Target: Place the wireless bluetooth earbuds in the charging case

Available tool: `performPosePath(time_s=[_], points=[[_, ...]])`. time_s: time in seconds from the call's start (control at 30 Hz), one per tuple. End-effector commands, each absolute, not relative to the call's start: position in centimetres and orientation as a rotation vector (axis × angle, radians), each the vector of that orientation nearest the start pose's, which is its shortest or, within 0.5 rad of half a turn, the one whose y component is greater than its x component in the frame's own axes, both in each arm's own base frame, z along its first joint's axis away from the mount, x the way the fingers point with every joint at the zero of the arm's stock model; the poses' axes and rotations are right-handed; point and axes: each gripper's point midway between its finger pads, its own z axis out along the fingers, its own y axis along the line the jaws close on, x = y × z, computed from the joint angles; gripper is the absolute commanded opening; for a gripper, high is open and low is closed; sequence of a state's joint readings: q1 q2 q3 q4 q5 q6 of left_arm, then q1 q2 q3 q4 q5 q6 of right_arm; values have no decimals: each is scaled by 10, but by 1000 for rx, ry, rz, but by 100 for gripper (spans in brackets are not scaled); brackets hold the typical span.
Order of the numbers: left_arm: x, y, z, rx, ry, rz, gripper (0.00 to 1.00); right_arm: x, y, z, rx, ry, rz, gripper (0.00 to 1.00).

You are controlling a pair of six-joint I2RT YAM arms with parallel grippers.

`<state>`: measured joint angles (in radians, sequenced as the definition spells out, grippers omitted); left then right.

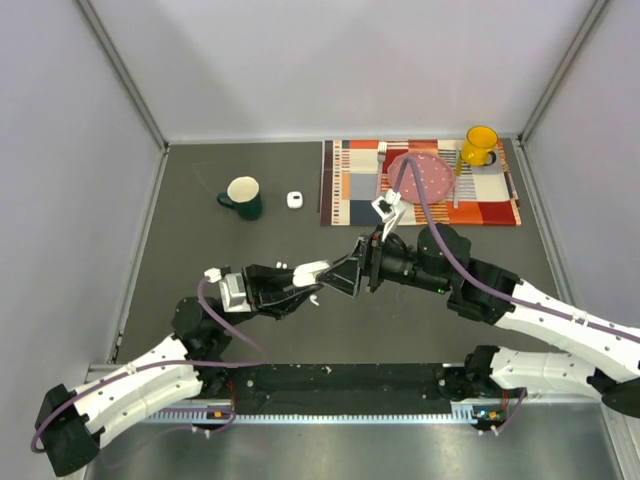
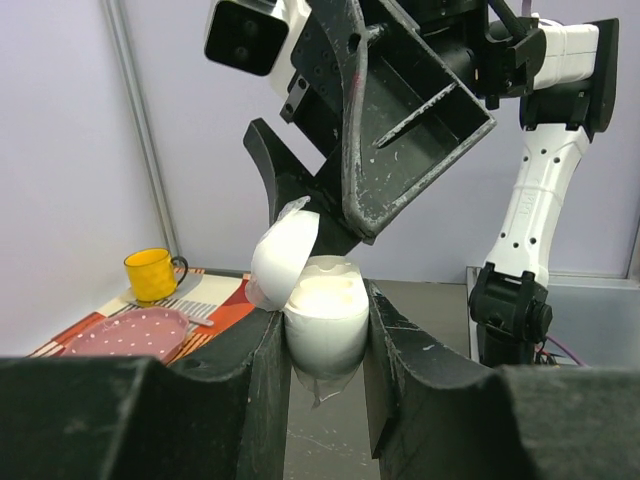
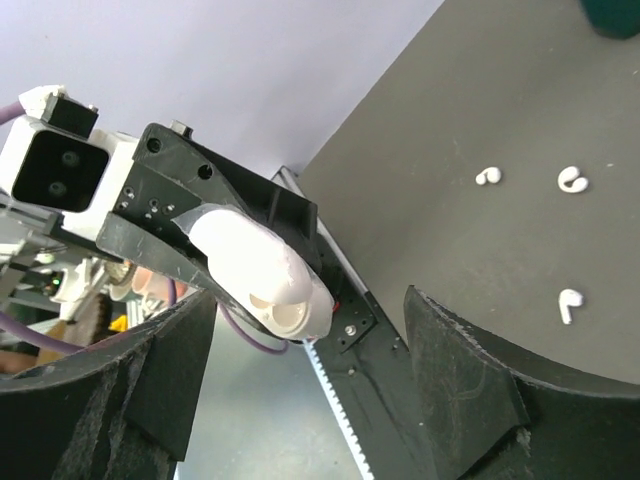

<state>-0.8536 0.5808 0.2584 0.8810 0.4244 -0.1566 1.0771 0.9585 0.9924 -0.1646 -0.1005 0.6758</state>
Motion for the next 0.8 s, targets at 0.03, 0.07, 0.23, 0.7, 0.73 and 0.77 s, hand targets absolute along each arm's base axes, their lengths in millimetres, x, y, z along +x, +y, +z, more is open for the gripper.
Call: performPosePath(time_s=[0.03,0.07,0.23,0.7,0.73,0.77], points=[[117,-247,351,711,772,-1087,0,123,342,351,-418,1826,1488,70],[117,-246,352,708,771,-1085,0,125,342,349,-406,1834,1492,67],[117,-245,353,712,756,-1066,0,125,343,345,-345,1859,1613,56],[116,-250,353,773,704,-1013,0,117,355,350,-268,1842,1933,39],[117,-250,352,772,708,-1011,0,116,356,352,-277,1834,1945,38],[117,-250,352,770,709,-1012,0,116,357,352,-273,1832,1953,36]])
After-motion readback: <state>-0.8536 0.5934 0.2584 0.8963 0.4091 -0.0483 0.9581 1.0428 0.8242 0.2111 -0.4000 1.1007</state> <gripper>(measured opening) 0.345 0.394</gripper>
